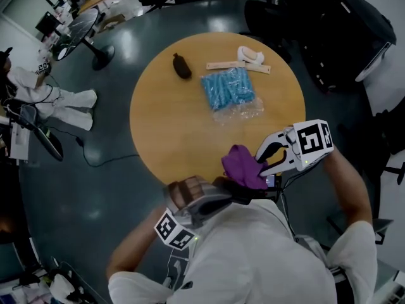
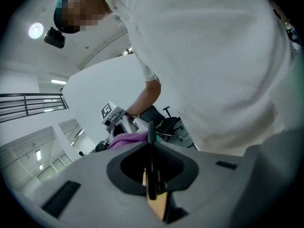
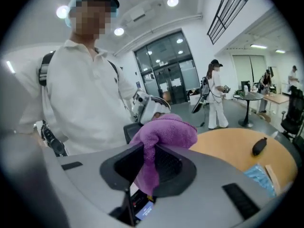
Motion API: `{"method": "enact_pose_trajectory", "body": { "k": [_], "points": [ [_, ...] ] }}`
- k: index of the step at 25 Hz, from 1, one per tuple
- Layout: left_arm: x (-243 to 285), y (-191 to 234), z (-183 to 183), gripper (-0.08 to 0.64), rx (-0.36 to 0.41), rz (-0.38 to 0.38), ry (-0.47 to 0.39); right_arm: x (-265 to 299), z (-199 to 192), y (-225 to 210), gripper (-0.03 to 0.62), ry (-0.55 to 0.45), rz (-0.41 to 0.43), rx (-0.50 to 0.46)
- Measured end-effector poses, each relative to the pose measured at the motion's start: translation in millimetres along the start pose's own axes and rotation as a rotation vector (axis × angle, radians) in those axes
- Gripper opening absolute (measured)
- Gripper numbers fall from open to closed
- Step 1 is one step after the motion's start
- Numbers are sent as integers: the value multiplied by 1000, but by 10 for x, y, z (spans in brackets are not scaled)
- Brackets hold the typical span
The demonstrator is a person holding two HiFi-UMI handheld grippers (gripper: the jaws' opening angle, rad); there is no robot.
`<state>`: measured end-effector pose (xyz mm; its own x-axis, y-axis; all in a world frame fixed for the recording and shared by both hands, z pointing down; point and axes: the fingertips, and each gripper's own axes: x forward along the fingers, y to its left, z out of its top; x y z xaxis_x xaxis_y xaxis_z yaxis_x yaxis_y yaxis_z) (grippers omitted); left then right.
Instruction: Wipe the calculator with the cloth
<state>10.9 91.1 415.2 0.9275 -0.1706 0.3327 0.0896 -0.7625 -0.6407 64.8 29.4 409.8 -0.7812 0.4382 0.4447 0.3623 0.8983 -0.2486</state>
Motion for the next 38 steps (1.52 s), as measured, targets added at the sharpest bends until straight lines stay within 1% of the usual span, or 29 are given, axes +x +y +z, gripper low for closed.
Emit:
{"method": "enact_pose_trajectory", "body": {
  "k": [1, 3, 5, 7, 12, 15, 16, 19, 21, 22, 23, 24, 26, 27, 30, 31, 32, 34, 36, 38],
  "points": [
    [5, 22, -3, 43, -6, 6, -2, 23, 44, 35, 72, -27, 19, 2],
    [0, 69, -8, 43, -17, 19, -4, 78, 13, 51, 72, -50, 41, 29],
    [-10, 103, -26, 43, -31, 30, -1, 101, -80, 12, 72, -73, 43, 64],
    [-30, 138, -63, 43, -65, 48, 1, 106, -170, -39, 72, -103, 27, 96],
    [-126, 294, -207, 43, -232, 122, -9, 134, -456, -137, 72, -110, -27, 174],
    [-142, 350, -303, 43, -331, 147, -14, 151, -629, -177, 72, -102, -52, 209],
    [-138, 357, -340, 44, -366, 153, -16, 152, -702, -195, 72, -93, -63, 221],
    [-120, 354, -452, 43, -465, 168, -14, 177, -998, -229, 72, -18, -107, 241],
    [-88, 392, -535, 43, -518, 190, -29, 128, -1139, -281, 72, -3, -166, 247],
    [-66, 436, -590, 43, -548, 213, -44, 70, -1184, -331, 72, -9, -219, 244],
    [-44, 469, -680, 43, -603, 244, -50, -4, -1209, -388, 72, -26, -284, 240],
    [-26, 458, -823, 43, -700, 277, -32, -88, -1209, -442, 72, -58, -351, 236],
    [-10, 341, -1205, 43, -940, 331, 45, -246, -1151, -518, 72, -147, -468, 232],
    [-9, 292, -1390, 43, -1025, 358, 63, -307, -1115, -541, 72, -190, -515, 233],
    [-20, 187, -1873, 43, -1243, 479, 34, -411, -1099, -588, 72, -267, -622, 252],
    [-18, 150, -2016, 43, -1307, 526, 29, -437, -1123, -609, 72, -288, -651, 264],
    [-8, 101, -2158, 43, -1355, 569, 36, -463, -1148, -630, 72, -314, -677, 279],
    [37, -50, -2445, 43, -1420, 636, 80, -523, -1195, -676, 72, -371, -734, 305],
    [94, -276, -2751, 43, -1508, 692, 129, -593, -1277, -764, 72, -409, -838, 324],
    [154, -569, -3048, 43, -1648, 742, 159, -625, -1427, -871, 72, -409, -974, 348]
  ]
}}
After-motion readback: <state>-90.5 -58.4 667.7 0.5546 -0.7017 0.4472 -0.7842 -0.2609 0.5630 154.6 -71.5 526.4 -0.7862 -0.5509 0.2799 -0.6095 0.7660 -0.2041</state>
